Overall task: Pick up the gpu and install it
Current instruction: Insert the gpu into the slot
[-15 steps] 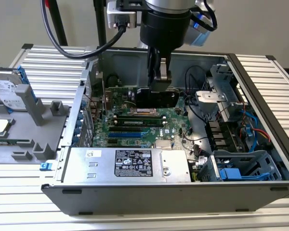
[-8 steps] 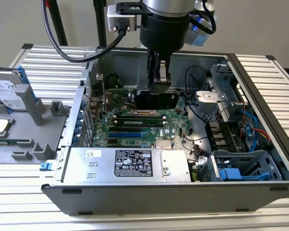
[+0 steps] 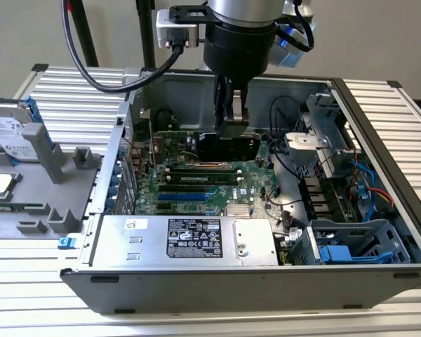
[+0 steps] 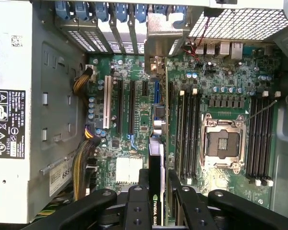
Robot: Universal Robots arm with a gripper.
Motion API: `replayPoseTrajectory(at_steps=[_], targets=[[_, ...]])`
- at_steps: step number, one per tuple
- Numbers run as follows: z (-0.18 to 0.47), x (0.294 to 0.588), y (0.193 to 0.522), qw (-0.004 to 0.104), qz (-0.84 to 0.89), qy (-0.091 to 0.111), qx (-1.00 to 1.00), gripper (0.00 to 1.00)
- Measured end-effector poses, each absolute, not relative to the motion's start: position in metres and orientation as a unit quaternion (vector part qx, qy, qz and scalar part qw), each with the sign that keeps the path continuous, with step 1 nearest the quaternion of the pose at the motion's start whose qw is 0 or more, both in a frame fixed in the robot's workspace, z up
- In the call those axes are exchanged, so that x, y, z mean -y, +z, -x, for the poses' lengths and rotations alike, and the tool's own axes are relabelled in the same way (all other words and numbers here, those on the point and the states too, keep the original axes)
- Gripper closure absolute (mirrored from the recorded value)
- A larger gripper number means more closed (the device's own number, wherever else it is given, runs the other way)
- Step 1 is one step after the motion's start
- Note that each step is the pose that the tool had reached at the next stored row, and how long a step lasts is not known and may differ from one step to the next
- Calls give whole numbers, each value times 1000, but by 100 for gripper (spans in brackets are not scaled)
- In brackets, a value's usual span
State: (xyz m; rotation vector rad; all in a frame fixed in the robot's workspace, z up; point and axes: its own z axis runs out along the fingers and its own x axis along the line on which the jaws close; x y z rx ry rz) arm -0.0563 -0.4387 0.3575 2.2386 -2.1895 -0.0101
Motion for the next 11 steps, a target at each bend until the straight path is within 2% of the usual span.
replayPoseTrajectory(at_steps=[11], targets=[[56,439,357,6,-715,-4,699,100]])
